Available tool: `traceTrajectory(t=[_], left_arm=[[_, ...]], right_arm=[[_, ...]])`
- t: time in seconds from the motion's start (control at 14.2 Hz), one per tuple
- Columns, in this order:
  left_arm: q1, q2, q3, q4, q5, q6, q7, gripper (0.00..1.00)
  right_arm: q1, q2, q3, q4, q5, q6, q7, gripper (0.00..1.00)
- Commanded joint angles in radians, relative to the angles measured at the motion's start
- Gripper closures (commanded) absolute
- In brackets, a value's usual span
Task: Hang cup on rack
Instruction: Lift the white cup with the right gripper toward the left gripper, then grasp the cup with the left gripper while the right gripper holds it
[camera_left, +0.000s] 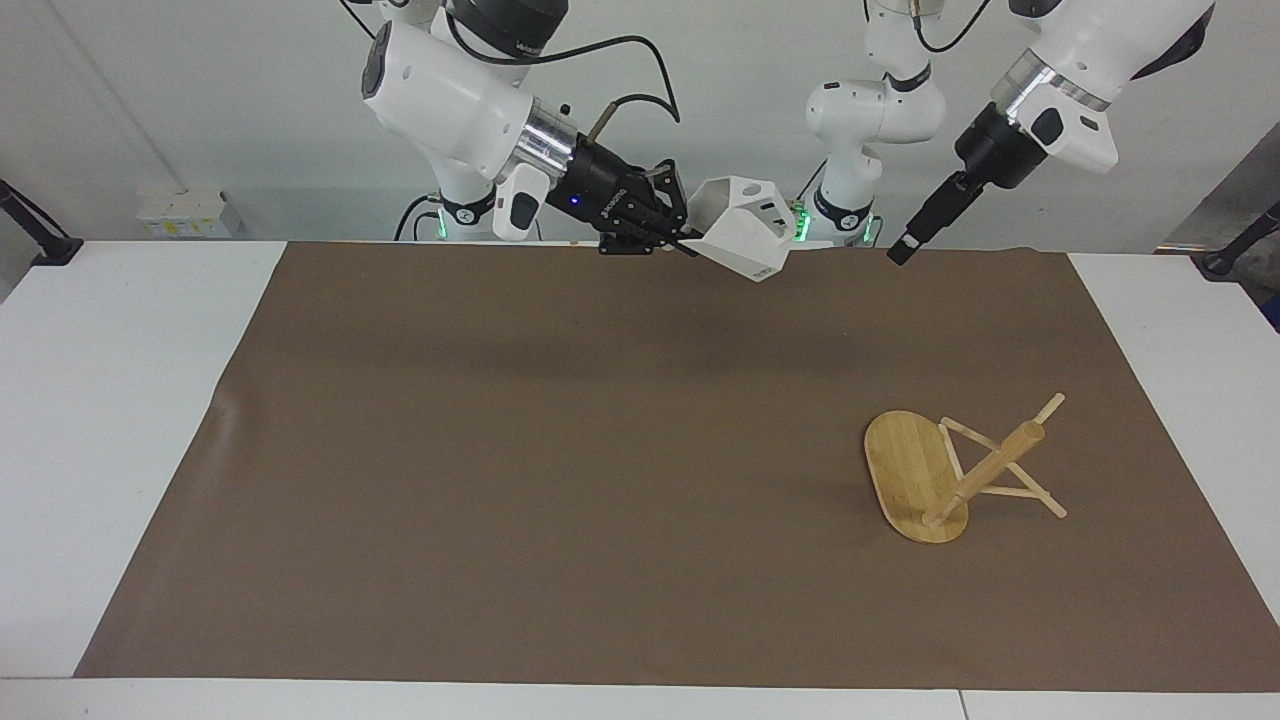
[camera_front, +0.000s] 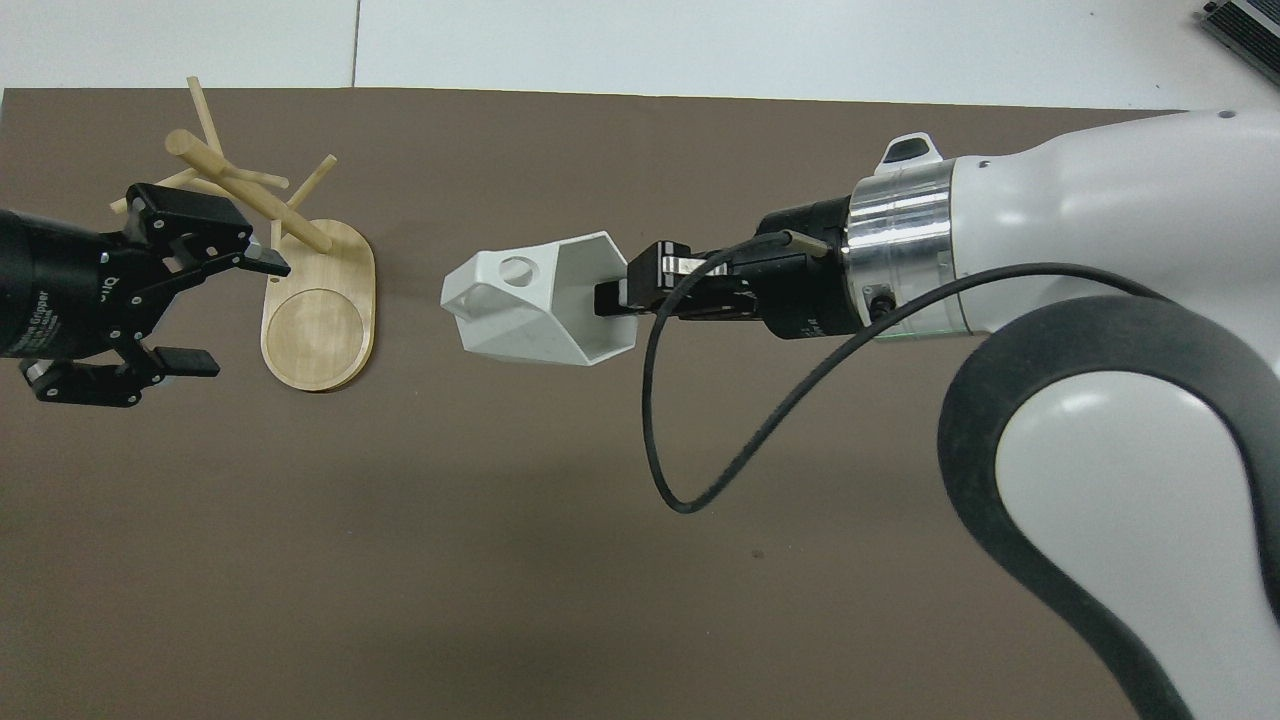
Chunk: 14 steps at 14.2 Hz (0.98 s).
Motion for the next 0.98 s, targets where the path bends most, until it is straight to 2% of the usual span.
traceTrajectory(t=[0.0, 0.14, 0.28, 0.49, 0.56, 0.7, 0.77, 0.91], left_arm=[[-0.043, -0.019, 0.005, -0.028, -0.017, 0.027, -0.219, 0.0], [-0.049, -0.014, 0.003, -0.022, -0.043, 0.045, -0.329, 0.0], [-0.048, 0.003, 0.005, -0.014, -0.094, 0.1, -0.475, 0.0], [-0.032, 0.037, 0.006, 0.01, -0.121, 0.111, -0.493, 0.0], [-0.026, 0.078, 0.014, 0.044, -0.149, 0.088, -0.496, 0.0], [-0.026, 0.214, 0.014, 0.211, -0.158, -0.025, -0.507, 0.0], [-0.025, 0.242, 0.017, 0.249, -0.163, -0.059, -0.513, 0.0], [-0.005, 0.265, 0.022, 0.26, -0.197, -0.062, -0.537, 0.0]], right_arm=[[0.054, 0.038, 0.001, 0.012, 0.06, 0.159, 0.089, 1.0], [0.079, 0.056, 0.001, 0.027, 0.066, 0.225, 0.144, 1.0], [0.082, 0.064, 0.001, 0.039, 0.068, 0.227, 0.176, 1.0], [0.086, 0.065, 0.003, 0.038, 0.068, 0.212, 0.192, 1.0], [0.083, 0.067, 0.003, 0.038, 0.068, 0.21, 0.192, 1.0], [0.079, 0.068, 0.003, 0.038, 0.068, 0.198, 0.183, 1.0], [0.076, 0.067, 0.001, 0.038, 0.063, 0.169, 0.172, 1.0], [0.073, 0.065, 0.001, 0.038, 0.051, 0.108, 0.125, 1.0]])
